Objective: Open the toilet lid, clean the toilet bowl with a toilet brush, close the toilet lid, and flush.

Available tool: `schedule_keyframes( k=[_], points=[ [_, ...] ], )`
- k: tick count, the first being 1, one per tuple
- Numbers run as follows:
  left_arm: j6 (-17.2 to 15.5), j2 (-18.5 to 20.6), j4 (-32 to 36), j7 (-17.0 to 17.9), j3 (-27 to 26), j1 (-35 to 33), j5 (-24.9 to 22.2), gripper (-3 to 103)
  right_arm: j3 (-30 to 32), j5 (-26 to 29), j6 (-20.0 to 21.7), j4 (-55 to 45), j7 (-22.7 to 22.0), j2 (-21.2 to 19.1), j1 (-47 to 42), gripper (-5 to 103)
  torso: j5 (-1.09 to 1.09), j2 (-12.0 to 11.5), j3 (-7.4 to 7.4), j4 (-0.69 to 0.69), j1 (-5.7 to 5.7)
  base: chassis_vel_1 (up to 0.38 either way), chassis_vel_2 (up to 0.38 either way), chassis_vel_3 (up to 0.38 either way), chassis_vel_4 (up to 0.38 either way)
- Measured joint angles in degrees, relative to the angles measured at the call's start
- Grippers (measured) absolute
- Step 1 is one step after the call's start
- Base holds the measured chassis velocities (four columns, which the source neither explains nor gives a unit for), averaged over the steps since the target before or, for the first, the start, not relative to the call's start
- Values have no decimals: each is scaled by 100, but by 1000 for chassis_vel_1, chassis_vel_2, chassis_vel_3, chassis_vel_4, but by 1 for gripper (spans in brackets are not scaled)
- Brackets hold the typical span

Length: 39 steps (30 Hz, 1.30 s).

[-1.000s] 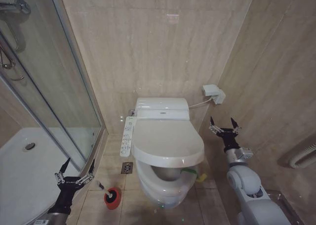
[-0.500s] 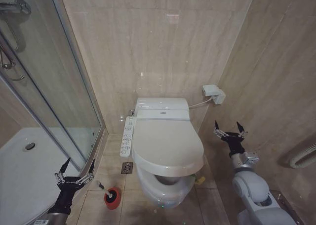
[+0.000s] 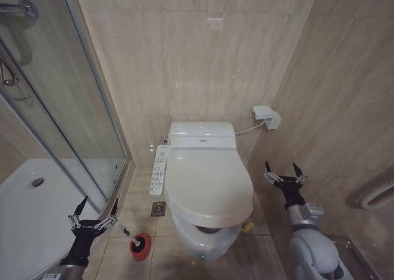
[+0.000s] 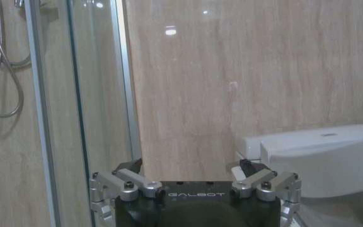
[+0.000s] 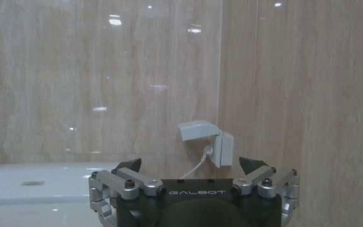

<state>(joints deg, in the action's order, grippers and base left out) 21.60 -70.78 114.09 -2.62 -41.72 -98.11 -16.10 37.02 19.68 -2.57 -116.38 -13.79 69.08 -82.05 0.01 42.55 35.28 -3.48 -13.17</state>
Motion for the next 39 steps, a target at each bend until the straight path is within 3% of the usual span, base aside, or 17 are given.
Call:
schedule_keyframes(
  k=[18,39],
  points=[
    [0,0,0,0,0,0,0,100,1,-106,-73,-566,135,218,-480,100,0,0,1,0,0,0,0,0,0],
    [0,0,0,0,0,0,0,100,63,124,-64,-694,181,253,-417,100,0,0,0,1,0,0,0,0,0]
  ],
)
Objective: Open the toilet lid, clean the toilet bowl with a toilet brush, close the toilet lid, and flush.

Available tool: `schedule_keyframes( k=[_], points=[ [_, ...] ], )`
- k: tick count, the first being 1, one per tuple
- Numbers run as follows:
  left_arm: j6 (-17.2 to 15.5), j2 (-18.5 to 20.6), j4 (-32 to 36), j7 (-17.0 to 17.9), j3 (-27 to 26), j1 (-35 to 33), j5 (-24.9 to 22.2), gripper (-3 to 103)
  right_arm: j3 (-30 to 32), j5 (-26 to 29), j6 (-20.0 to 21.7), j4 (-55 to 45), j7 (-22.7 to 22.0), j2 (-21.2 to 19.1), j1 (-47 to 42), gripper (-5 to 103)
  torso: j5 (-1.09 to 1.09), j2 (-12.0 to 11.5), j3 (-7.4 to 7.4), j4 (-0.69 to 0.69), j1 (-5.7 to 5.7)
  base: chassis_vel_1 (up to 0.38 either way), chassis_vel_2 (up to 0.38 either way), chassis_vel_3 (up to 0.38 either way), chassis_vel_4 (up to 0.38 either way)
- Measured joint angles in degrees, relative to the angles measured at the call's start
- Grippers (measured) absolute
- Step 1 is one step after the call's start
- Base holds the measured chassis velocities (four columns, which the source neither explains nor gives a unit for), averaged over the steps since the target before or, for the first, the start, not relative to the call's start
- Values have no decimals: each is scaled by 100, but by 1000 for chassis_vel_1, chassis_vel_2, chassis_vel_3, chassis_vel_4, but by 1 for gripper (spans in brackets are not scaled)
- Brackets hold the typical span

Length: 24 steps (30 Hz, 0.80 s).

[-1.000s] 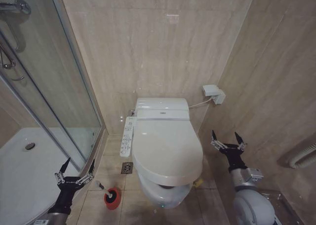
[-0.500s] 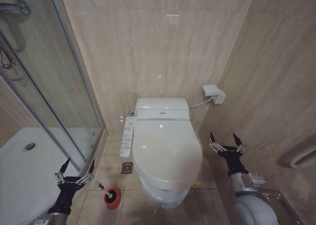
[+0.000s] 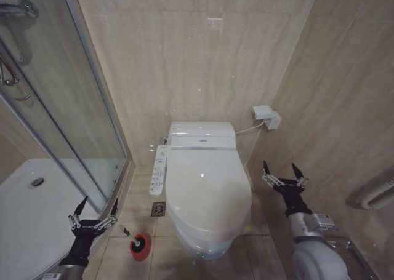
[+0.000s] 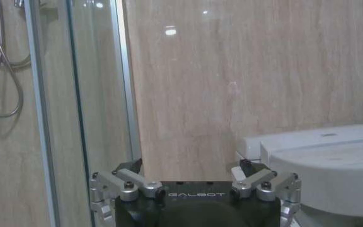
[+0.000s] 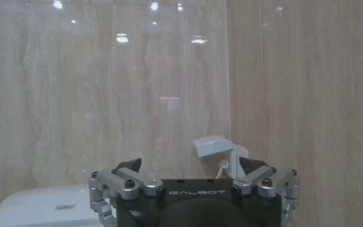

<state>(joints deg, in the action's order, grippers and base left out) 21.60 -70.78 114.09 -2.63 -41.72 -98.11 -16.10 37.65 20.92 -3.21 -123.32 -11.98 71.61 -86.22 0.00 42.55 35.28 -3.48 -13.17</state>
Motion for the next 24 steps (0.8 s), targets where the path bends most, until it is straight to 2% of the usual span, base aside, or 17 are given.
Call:
schedule_keyframes(
  k=[24],
  points=[
    [0,0,0,0,0,0,0,100,4,6,11,0,-13,-4,6,100,0,0,0,-1,0,0,0,0,0]
  ],
)
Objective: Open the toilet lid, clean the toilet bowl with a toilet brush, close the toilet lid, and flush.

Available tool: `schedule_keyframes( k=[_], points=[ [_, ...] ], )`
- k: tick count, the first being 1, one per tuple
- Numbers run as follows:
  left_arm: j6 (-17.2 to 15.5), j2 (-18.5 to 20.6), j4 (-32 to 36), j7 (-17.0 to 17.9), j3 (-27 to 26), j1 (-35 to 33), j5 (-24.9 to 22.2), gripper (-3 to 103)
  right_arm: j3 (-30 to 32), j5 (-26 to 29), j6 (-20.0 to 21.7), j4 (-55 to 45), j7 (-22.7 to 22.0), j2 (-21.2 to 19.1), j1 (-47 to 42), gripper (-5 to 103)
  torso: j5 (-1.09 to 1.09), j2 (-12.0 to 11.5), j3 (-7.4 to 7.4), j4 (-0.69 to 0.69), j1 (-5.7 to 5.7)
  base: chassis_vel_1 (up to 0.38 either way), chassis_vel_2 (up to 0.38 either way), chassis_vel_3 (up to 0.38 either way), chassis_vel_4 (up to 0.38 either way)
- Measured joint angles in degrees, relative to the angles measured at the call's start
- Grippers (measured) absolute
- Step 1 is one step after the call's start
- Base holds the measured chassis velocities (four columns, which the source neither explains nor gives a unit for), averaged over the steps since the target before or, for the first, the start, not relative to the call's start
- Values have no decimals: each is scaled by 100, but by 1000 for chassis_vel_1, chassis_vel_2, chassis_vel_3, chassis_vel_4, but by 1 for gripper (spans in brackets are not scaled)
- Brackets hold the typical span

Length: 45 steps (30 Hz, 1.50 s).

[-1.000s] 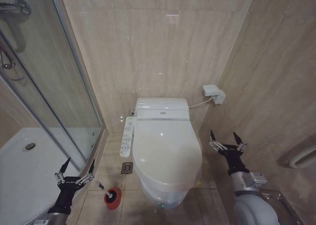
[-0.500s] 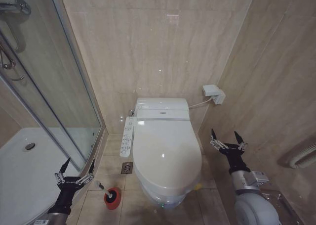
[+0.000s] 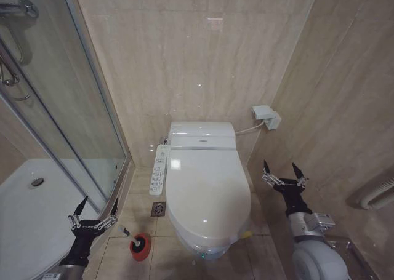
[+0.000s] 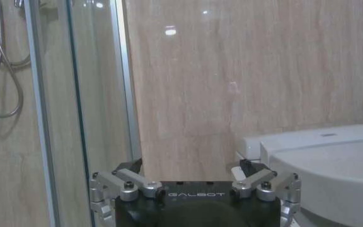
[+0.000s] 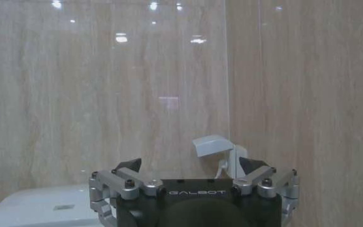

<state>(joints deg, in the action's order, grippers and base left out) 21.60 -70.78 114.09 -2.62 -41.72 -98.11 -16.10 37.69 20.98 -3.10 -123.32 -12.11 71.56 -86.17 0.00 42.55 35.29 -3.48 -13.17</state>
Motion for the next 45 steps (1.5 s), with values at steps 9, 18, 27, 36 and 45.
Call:
schedule_keyframes(
  k=[9,18,27,36,45],
  points=[
    [0,0,0,0,0,0,0,100,-1,1,0,1,0,0,0,100,0,0,0,0,0,0,0,0,0],
    [0,0,0,0,0,0,0,100,-1,1,0,4,-1,0,0,100,0,0,0,0,0,0,0,0,0],
    [0,0,0,0,0,0,0,100,-1,1,0,6,-1,0,0,100,0,0,0,2,0,0,0,0,0],
    [-12,-2,0,4,2,8,-2,100,-1,1,0,6,-1,0,0,100,0,0,0,2,0,0,0,0,0],
    [-785,-130,83,275,295,399,-193,100,-1,-1,0,6,-1,0,1,100,0,0,0,0,0,0,0,0,0]
  ],
)
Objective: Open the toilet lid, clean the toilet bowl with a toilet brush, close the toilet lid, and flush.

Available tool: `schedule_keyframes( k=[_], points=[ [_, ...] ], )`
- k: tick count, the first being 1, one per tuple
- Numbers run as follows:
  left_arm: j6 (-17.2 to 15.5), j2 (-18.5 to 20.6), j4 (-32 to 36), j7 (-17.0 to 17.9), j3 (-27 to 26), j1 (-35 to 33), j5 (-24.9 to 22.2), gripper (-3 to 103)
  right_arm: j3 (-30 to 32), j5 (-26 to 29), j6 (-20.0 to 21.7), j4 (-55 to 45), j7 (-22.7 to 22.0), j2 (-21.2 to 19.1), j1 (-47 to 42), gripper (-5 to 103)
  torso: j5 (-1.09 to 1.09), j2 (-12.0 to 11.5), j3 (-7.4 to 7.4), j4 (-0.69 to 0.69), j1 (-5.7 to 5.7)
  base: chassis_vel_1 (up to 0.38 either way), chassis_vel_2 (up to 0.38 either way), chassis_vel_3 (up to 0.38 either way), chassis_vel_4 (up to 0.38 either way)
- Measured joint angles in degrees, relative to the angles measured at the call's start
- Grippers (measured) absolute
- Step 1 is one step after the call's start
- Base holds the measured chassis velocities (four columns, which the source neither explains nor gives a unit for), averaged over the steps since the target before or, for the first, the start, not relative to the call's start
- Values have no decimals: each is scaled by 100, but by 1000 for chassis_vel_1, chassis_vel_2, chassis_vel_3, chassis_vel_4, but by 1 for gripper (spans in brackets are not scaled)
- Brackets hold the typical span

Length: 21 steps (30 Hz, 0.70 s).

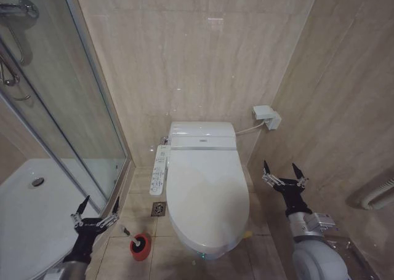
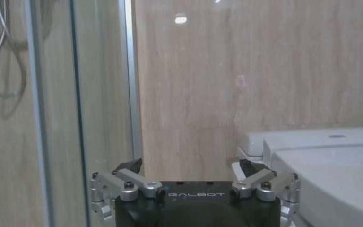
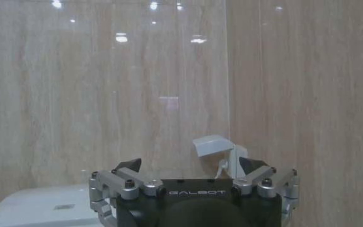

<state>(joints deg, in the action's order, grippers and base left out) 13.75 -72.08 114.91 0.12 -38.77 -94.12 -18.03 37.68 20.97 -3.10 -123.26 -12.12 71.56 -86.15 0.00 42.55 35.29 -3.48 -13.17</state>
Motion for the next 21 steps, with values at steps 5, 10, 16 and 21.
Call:
schedule_keyframes(
  k=[5,10,16,21],
  points=[
    [-963,-166,128,339,367,485,-246,100,0,0,0,0,0,0,0,100,-1,0,0,0,0,0,0,0,0],
    [-805,-496,104,33,760,788,-265,100,0,-1,-1,1,-1,-1,-1,100,6,0,0,-1,0,0,0,0,0],
    [-824,-379,402,226,726,595,-210,100,-1,-1,-1,0,1,-1,0,100,1,0,0,2,0,0,0,0,0],
    [-903,-278,550,342,616,440,-156,100,-1,0,-1,0,0,-1,0,100,1,0,0,0,0,0,0,0,0]
  ],
)
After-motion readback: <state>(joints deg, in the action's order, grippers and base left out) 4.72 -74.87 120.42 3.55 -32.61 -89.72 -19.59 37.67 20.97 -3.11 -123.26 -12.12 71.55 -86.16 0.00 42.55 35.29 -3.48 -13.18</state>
